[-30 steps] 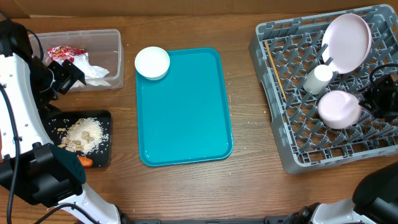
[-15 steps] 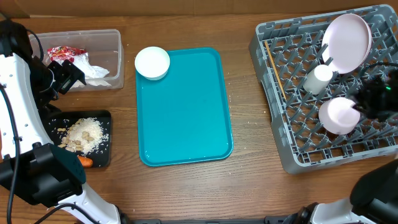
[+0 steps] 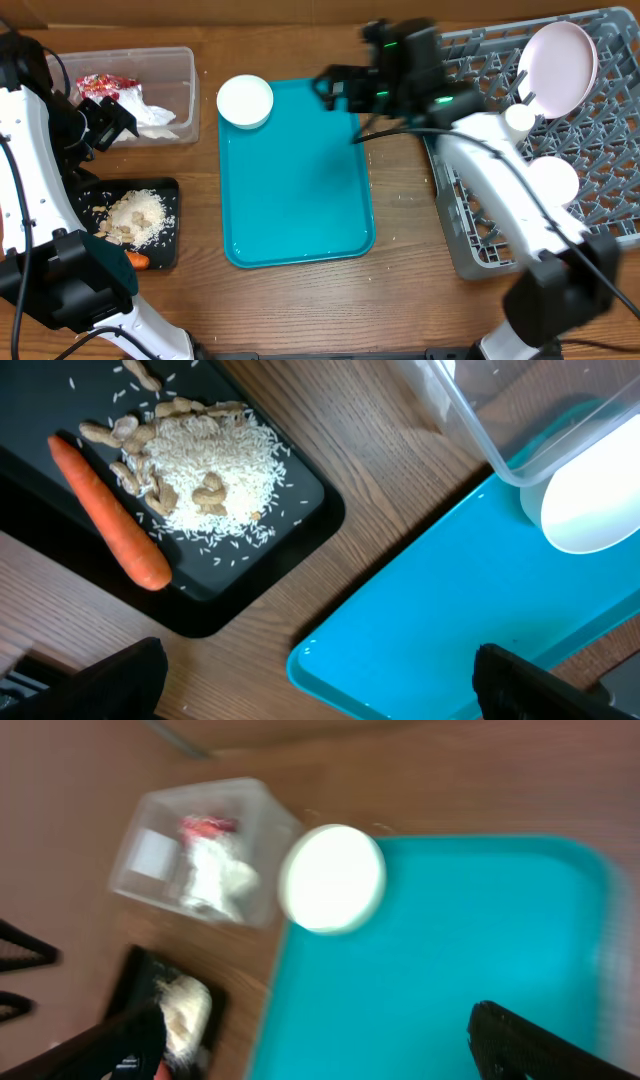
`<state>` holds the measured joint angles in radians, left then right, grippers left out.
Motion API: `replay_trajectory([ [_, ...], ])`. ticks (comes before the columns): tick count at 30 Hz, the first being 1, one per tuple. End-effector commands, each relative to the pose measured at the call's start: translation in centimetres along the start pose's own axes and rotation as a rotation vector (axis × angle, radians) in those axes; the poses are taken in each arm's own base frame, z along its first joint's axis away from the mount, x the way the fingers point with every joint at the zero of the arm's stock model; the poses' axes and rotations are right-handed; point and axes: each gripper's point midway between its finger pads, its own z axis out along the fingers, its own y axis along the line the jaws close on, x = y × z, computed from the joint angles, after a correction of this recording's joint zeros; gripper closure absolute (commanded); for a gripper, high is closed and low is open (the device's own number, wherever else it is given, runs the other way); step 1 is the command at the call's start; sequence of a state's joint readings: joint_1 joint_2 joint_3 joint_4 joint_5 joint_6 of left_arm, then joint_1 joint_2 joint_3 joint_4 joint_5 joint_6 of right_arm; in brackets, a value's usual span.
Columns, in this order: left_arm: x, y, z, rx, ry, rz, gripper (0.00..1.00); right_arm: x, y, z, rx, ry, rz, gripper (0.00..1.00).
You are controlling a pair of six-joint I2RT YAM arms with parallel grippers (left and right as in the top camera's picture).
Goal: Sort waste into correct bins and load items into the dishwasher rack
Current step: 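Move the right gripper left to the white bowl on the tray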
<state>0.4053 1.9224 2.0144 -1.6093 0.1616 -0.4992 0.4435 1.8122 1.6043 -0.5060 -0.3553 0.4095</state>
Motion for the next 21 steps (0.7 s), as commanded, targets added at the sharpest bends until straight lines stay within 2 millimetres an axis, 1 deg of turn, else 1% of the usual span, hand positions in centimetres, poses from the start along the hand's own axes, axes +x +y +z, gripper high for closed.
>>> replay_trajectory([
  [1, 0.5, -0.3, -0.8, 0.014, -0.017, -0.003, 0.00, 1.8, 1.0, 5.8, -0.018, 0.004, 0.076, 0.00],
  [2, 0.5, -0.3, -0.8, 0.014, -0.017, -0.003, 0.00, 2.1, 1.3, 6.8, -0.031, 0.001, 0.085, 0.00],
  [3, 0.5, -0.3, -0.8, 0.014, -0.017, -0.003, 0.00, 2.6, 1.7, 8.5, -0.058, 0.002, 0.097, 0.00],
  [4, 0.5, -0.3, -0.8, 0.014, -0.017, -0.003, 0.00, 2.9, 1.9, 9.2, -0.070, 0.003, 0.103, 0.00],
  [5, 0.5, -0.3, -0.8, 0.014, -0.016, -0.003, 0.00, 3.7, 2.2, 10.9, -0.100, 0.010, 0.106, 0.00],
  [6, 0.5, -0.3, -0.8, 0.014, -0.016, -0.003, 0.00, 4.1, 2.2, 11.8, -0.109, 0.009, 0.111, 0.00],
  [7, 0.5, -0.3, -0.8, 0.014, -0.017, -0.003, 0.00, 4.7, 2.2, 13.1, -0.119, 0.009, 0.109, 0.00],
  [10, 0.5, -0.3, -0.8, 0.014, -0.016, -0.003, 0.00, 5.9, 1.6, 15.3, -0.120, 0.008, 0.129, 0.00],
  [13, 0.5, -0.3, -0.8, 0.014, -0.016, -0.003, 0.00, 6.6, 1.3, 16.9, -0.136, -0.003, 0.122, 0.00],
  [14, 0.5, -0.3, -0.8, 0.014, -0.016, -0.003, 0.00, 6.7, 1.2, 17.2, -0.139, -0.006, 0.121, 0.04],
  [15, 0.5, -0.3, -0.8, 0.014, -0.016, -0.003, 0.00, 6.7, 1.1, 17.5, -0.142, -0.010, 0.119, 0.09],
  [16, 0.5, -0.3, -0.8, 0.014, -0.017, -0.003, 0.00, 6.8, 0.9, 17.8, -0.145, -0.014, 0.118, 0.22],
  [17, 0.5, -0.3, -0.8, 0.014, -0.016, -0.003, 0.00, 6.8, 0.8, 17.9, -0.146, -0.020, 0.116, 0.29],
  [20, 0.5, -0.3, -0.8, 0.014, -0.016, -0.003, 0.00, 7.1, -0.7, 18.4, -0.072, -0.032, 0.129, 0.28],
  [21, 0.5, -0.3, -0.8, 0.014, -0.017, -0.003, 0.00, 7.2, -1.0, 18.5, -0.054, -0.034, 0.131, 0.25],
])
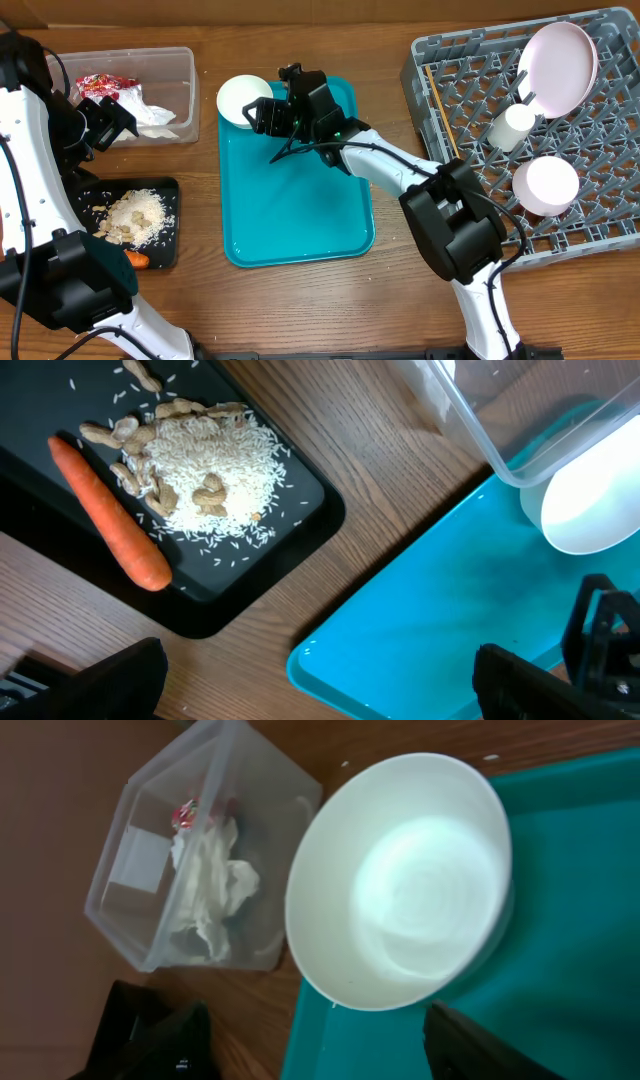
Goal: Sort waste into correct bins and load items into the dishwasher rack
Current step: 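Move the right gripper left to the white bowl on the tray, then grasp the white bowl's rim with the right gripper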
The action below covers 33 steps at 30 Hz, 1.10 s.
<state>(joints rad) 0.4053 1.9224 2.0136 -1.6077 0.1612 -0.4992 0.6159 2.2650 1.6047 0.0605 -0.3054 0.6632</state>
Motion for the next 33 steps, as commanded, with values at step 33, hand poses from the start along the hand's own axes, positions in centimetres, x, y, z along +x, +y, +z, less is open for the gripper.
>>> replay_trajectory([
  [33, 0.5, -0.3, -0.8, 0.014, -0.015, -0.003, 0.00, 3.5, -8.2, 1.3, 0.437, 0.032, -0.082, 0.29],
])
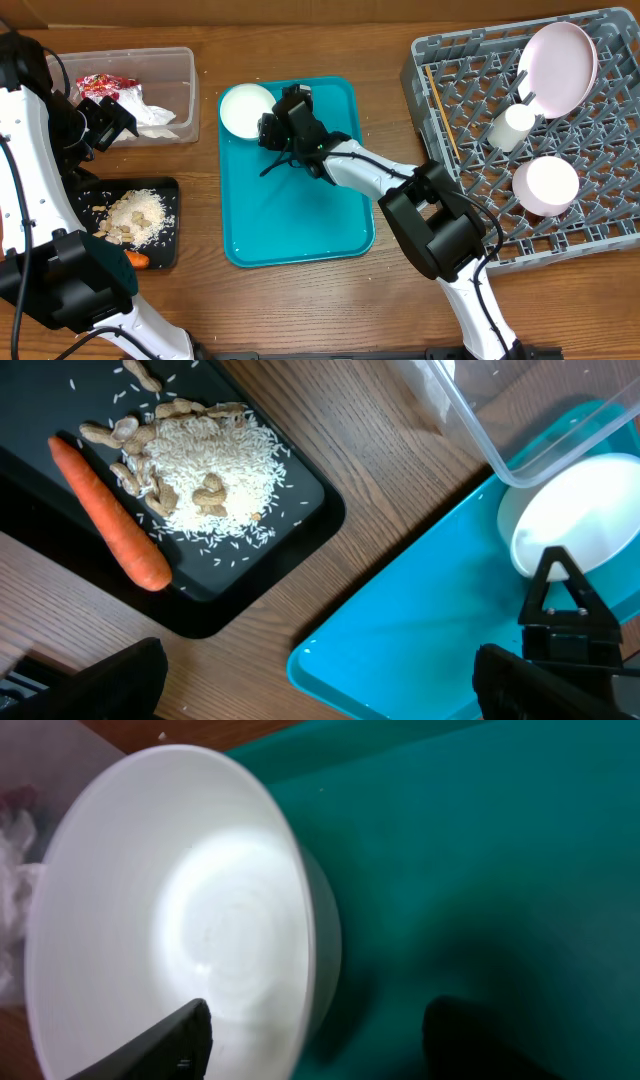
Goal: Sort waste into correct bins and load items into the dishwasher rack
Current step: 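Grasp the white bowl's rim with the right gripper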
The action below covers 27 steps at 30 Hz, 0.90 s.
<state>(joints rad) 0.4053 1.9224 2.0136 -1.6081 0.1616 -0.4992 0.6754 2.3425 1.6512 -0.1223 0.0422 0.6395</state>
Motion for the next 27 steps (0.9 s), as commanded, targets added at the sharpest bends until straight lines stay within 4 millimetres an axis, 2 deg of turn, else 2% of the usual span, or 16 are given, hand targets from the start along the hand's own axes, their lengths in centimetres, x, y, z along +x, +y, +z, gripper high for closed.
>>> replay_trajectory([
  [1, 0.5, -0.3, -0.8, 0.014, -0.016, -0.003, 0.00, 0.1, -2.2, -0.1, 0.103, 0.084, -0.079, 0.26],
  [2, 0.5, -0.3, -0.8, 0.014, -0.016, -0.003, 0.00, -0.7, -2.8, -1.1, 0.151, 0.117, -0.073, 0.20],
  [5, 0.5, -0.3, -0.8, 0.014, -0.016, -0.003, 0.00, -2.7, -3.8, -3.3, 0.223, 0.170, -0.049, 0.16],
  [10, 0.5, -0.3, -0.8, 0.014, -0.016, -0.003, 0.00, -5.3, -5.7, -7.2, 0.331, 0.233, -0.011, 0.21],
  [13, 0.5, -0.3, -0.8, 0.014, -0.016, -0.003, 0.00, -6.2, -5.7, -9.5, 0.360, 0.264, -0.001, 0.25],
  [14, 0.5, -0.3, -0.8, 0.014, -0.016, -0.003, 0.00, -6.4, -4.7, -10.5, 0.352, 0.272, -0.012, 0.24],
  [16, 0.5, -0.3, -0.8, 0.013, -0.016, -0.003, 0.00, -5.8, -1.3, -10.6, 0.225, 0.312, -0.102, 0.22],
  [18, 0.5, -0.3, -0.8, 0.013, -0.016, -0.003, 0.00, -3.9, 4.6, -10.7, -0.054, 0.378, -0.291, 0.22],
  [19, 0.5, -0.3, -0.8, 0.014, -0.016, -0.003, 0.00, -3.1, 6.5, -10.7, -0.128, 0.382, -0.363, 0.22],
  [23, 0.5, -0.3, -0.8, 0.014, -0.017, -0.003, 0.00, -0.7, 9.4, -9.6, -0.140, 0.330, -0.606, 0.23],
  [24, 0.5, -0.3, -0.8, 0.013, -0.016, -0.003, 0.00, 0.3, 10.3, -9.0, -0.137, 0.313, -0.708, 0.26],
  [27, 0.5, -0.3, -0.8, 0.014, -0.016, -0.003, 0.00, 1.5, 10.8, -7.6, -0.108, 0.291, -0.789, 0.29],
])
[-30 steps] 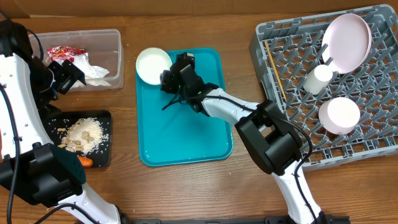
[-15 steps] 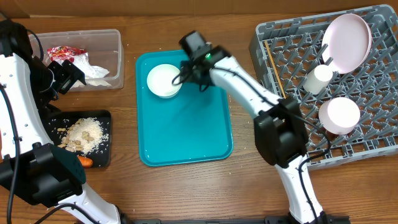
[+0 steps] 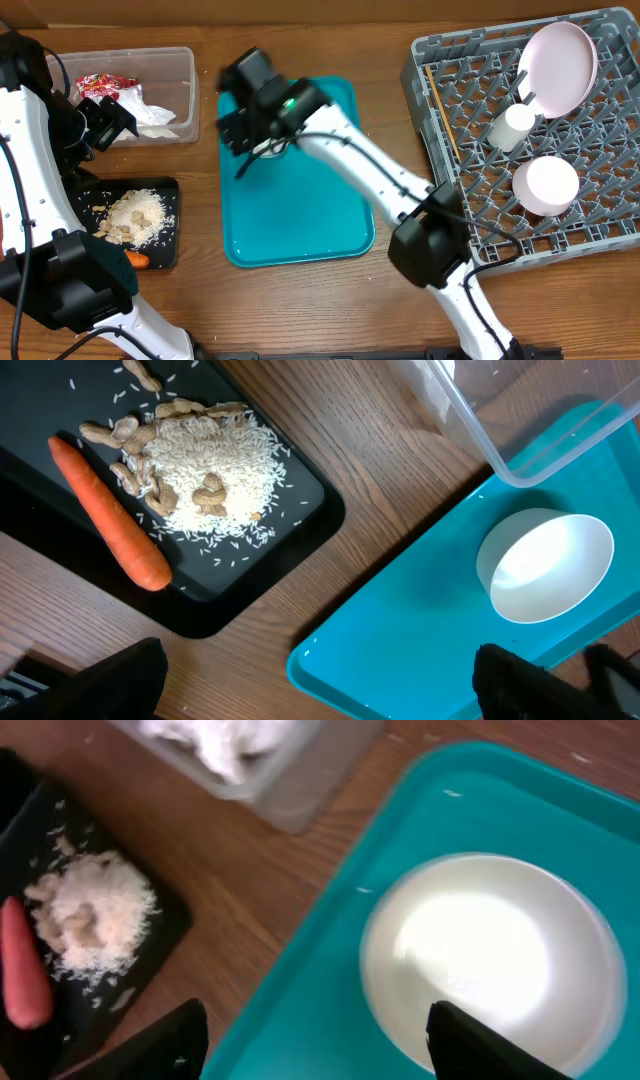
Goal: Sort waste into correct bins and load items into the dishwasher rack
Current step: 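Grasp the white bowl's rim with the right gripper, then lift the white bowl and carry it right over the dish rack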
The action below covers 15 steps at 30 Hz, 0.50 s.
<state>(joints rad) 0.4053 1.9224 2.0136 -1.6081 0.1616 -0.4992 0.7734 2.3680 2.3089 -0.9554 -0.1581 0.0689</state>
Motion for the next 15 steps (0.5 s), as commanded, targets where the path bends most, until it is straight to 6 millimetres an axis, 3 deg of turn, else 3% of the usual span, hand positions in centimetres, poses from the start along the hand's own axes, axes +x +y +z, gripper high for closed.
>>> replay_trajectory([
  [1, 0.5, -0.3, -0.8, 0.013, -0.016, -0.003, 0.00, 1.0, -0.7, 3.0, 0.098, 0.016, -0.161, 0.30],
  [9, 0.5, -0.3, -0.8, 0.014, -0.016, -0.003, 0.00, 3.3, -2.0, 7.1, 0.117, 0.076, -0.155, 0.41],
  [15, 0.5, -0.3, -0.8, 0.013, -0.016, -0.003, 0.00, 4.5, -3.2, 8.5, 0.144, 0.109, -0.146, 0.44],
])
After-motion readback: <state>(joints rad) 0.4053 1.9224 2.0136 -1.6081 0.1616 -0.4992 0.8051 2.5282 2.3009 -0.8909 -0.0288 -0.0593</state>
